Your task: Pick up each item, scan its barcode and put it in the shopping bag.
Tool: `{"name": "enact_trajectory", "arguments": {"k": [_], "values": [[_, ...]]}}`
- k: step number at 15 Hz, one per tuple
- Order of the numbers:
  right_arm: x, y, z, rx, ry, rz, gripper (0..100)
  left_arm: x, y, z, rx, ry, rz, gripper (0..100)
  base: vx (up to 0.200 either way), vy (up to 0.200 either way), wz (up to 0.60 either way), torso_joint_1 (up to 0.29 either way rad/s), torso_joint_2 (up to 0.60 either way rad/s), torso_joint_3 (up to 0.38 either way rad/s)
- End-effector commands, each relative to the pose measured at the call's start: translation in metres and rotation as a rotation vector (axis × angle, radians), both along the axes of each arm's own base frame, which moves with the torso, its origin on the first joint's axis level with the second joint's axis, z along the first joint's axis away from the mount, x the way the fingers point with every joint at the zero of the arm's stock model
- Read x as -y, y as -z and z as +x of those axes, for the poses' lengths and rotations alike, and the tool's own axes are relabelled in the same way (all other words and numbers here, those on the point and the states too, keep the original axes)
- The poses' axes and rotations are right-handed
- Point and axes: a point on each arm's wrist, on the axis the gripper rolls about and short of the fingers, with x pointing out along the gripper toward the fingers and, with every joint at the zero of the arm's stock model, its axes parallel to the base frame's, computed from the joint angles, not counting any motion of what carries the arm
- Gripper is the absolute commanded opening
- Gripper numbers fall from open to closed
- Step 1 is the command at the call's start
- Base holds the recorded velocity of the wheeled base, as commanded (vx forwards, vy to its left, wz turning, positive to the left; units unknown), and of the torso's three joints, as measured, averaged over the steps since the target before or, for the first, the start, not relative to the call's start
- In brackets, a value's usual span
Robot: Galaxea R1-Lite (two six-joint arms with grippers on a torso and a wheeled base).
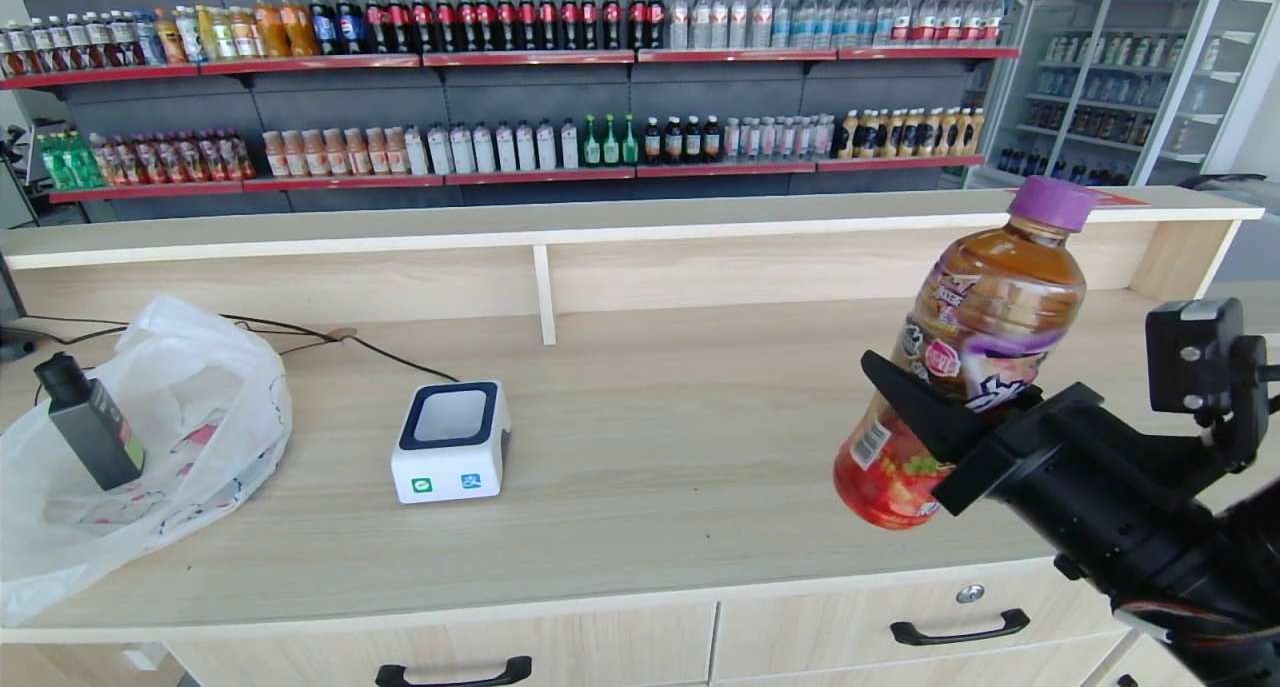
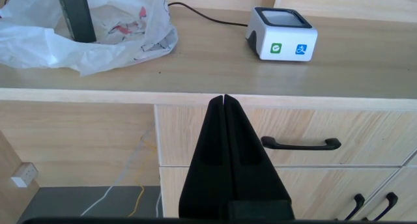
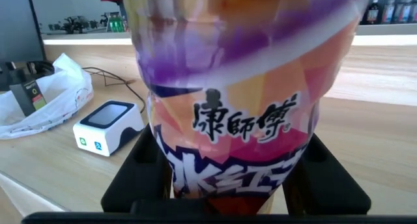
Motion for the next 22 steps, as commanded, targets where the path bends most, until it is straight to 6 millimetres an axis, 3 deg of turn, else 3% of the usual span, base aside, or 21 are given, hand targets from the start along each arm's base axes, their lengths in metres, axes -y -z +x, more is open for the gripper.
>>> {"name": "enact_trajectory", "arguments": {"k": [1, 6, 9, 12, 22], "values": [[0.003, -0.004, -0.006, 0.017, -0.006, 0.012, 0, 0.0, 0.0, 0.0, 0.001, 0.0, 0.0, 0, 0.0, 0.0, 0.0, 0.0, 0.0, 0.0], [-0.002, -0.007, -0.012, 0.026, -0.041, 0.021, 0, 0.0, 0.0, 0.0, 0.001, 0.0, 0.001, 0, 0.0, 0.0, 0.0, 0.0, 0.0, 0.0], [-0.027, -0.019, -0.031, 0.069, -0.21, 0.057, 0, 0.0, 0.0, 0.0, 0.001, 0.0, 0.004, 0, 0.0, 0.0, 0.0, 0.0, 0.0, 0.0], [-0.04, -0.033, -0.034, 0.087, -0.32, 0.13, 0, 0.0, 0.0, 0.0, 0.001, 0.0, 0.004, 0, 0.0, 0.0, 0.0, 0.0, 0.0, 0.0], [-0.036, -0.035, -0.041, -0.065, -0.59, 0.295, 0, 0.0, 0.0, 0.0, 0.002, 0.001, 0.023, 0, 0.0, 0.0, 0.0, 0.0, 0.0, 0.0]]}}
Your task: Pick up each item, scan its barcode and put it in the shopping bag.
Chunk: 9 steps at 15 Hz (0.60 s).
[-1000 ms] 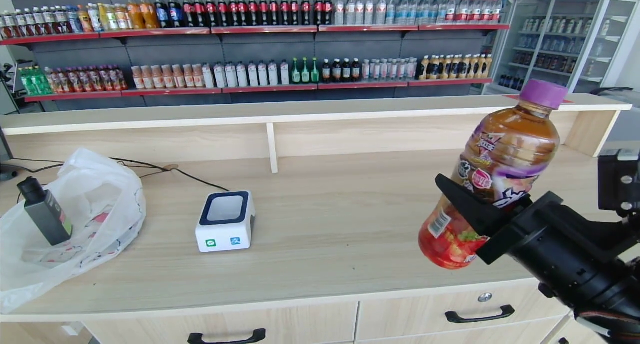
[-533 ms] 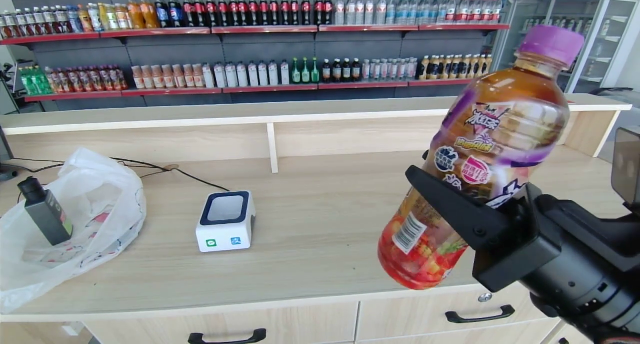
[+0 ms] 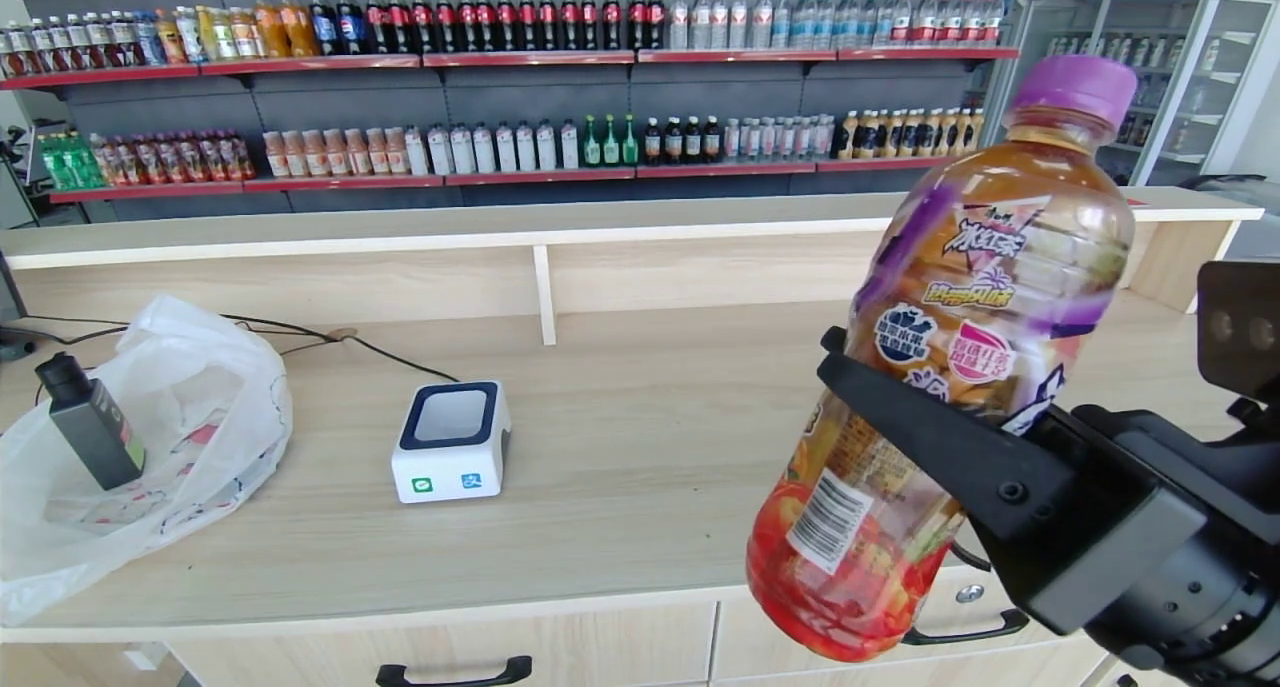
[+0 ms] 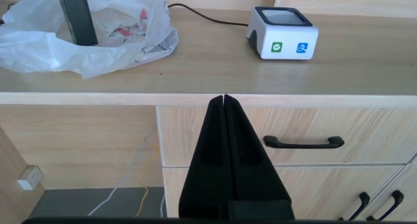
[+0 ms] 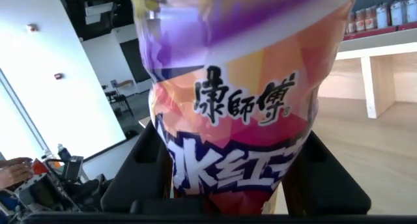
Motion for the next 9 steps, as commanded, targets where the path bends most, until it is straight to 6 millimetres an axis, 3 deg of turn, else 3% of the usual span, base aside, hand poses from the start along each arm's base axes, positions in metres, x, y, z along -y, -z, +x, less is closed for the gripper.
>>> {"name": "enact_trajectory", "arguments": {"k": [1, 9], "values": [[0.0016, -0.0009, -0.0018, -0.001, -0.016, 0.005, 0, 0.0, -0.0001, 0.0, 0.001, 0.0, 0.001, 0, 0.0, 0.0, 0.0, 0.0, 0.0, 0.0], [0.0005, -0.0055, -0.0013, -0.001, -0.039, 0.027, 0, 0.0, -0.0002, 0.0, 0.003, 0.0, 0.014, 0, 0.0, 0.0, 0.0, 0.0, 0.0, 0.0]]}}
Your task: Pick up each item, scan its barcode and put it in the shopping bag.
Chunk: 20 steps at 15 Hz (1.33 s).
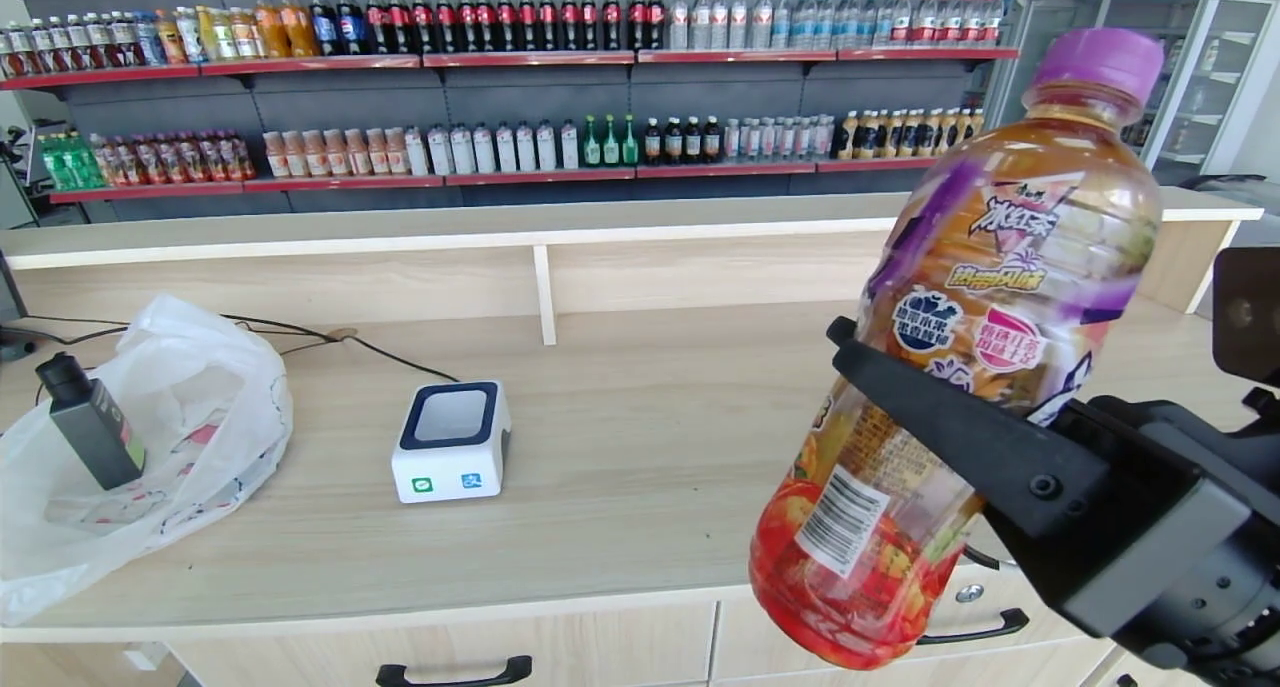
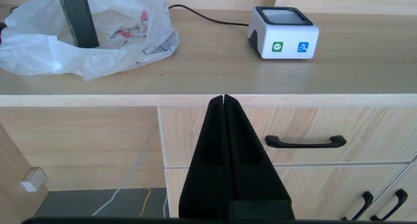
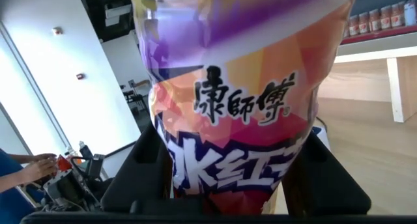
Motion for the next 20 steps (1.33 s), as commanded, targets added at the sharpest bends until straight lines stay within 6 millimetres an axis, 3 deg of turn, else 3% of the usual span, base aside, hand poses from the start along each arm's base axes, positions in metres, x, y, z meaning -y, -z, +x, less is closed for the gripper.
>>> {"name": "enact_trajectory", "arguments": {"k": [1, 11, 15, 20], "values": [[0.0, 0.0, 0.0, 0.001, 0.0, 0.0, 0, 0.0, 0.0, 0.0, 0.001, 0.0, 0.0, 0, 0.0, 0.0, 0.0, 0.0, 0.0, 0.0], [0.002, 0.003, -0.001, -0.009, 0.001, -0.008, 0, 0.0, 0.0, 0.0, 0.003, 0.001, 0.015, 0, 0.0, 0.0, 0.0, 0.0, 0.0, 0.0], [0.002, 0.011, 0.009, -0.025, 0.042, -0.039, 0, 0.0, 0.0, 0.0, 0.0, 0.001, 0.015, 0, 0.0, 0.0, 0.0, 0.0, 0.0, 0.0], [0.018, 0.045, 0.01, -0.1, 0.113, -0.169, 0, 0.0, 0.0, 0.0, -0.002, 0.003, -0.002, 0, 0.0, 0.0, 0.0, 0.0, 0.0, 0.0]]}}
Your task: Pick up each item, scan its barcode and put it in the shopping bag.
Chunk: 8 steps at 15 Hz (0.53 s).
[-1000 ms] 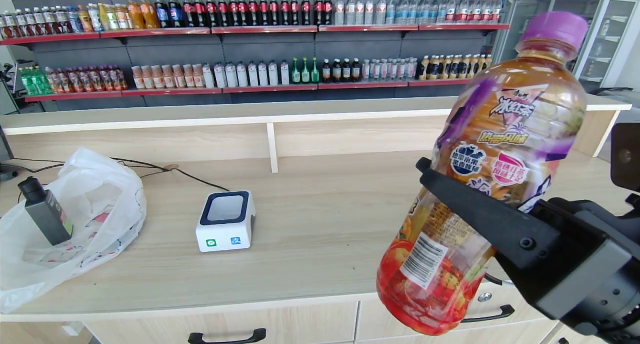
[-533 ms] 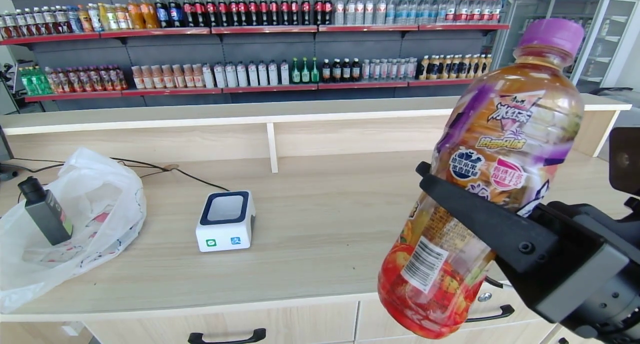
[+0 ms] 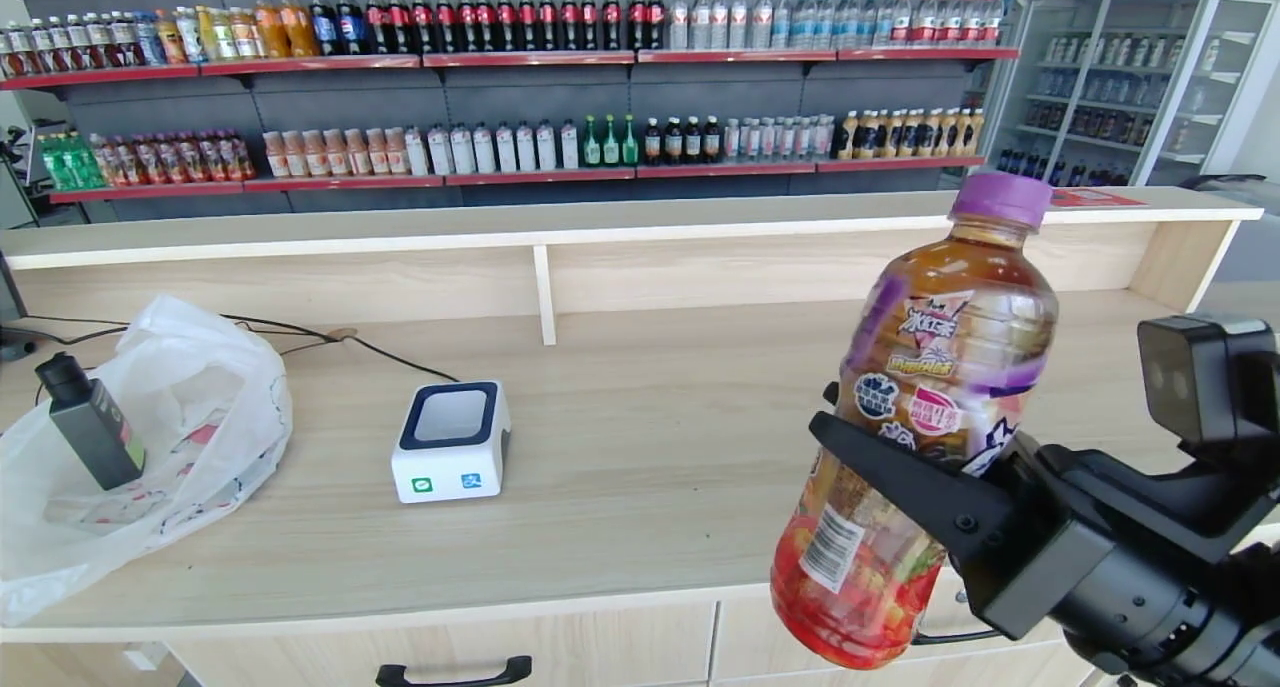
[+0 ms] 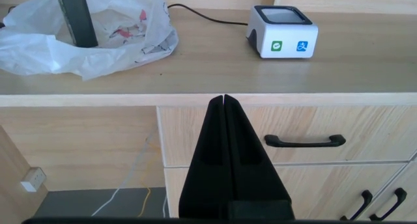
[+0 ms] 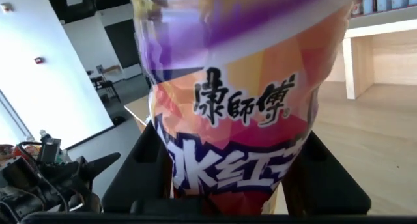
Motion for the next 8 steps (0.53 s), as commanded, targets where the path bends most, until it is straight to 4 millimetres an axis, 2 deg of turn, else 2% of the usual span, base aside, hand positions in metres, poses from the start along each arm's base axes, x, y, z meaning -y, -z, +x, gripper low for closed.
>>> {"name": "enact_trajectory", "arguments": {"k": [1, 3, 6, 7, 8], "values": [[0.008, 0.013, -0.004, -0.052, 0.008, -0.032, 0, 0.0, 0.0, 0.0, 0.0, 0.0, -0.005, 0, 0.0, 0.0, 0.0, 0.0, 0.0, 0.0], [0.009, 0.018, 0.004, -0.063, 0.054, -0.055, 0, 0.0, 0.0, 0.0, 0.0, -0.001, -0.021, 0, 0.0, 0.0, 0.0, 0.0, 0.0, 0.0], [0.031, 0.036, 0.053, 0.05, 0.291, -0.258, 0, 0.0, 0.0, 0.0, 0.0, -0.003, -0.023, 0, 0.0, 0.0, 0.0, 0.0, 0.0, 0.0], [0.04, 0.039, 0.08, 0.093, 0.385, -0.312, 0, 0.0, 0.0, 0.0, 0.0, -0.003, -0.023, 0, 0.0, 0.0, 0.0, 0.0, 0.0, 0.0], [0.049, 0.034, 0.098, 0.159, 0.467, -0.349, 0, 0.0, 0.0, 0.0, 0.0, -0.003, -0.021, 0, 0.0, 0.0, 0.0, 0.0, 0.0, 0.0]]}}
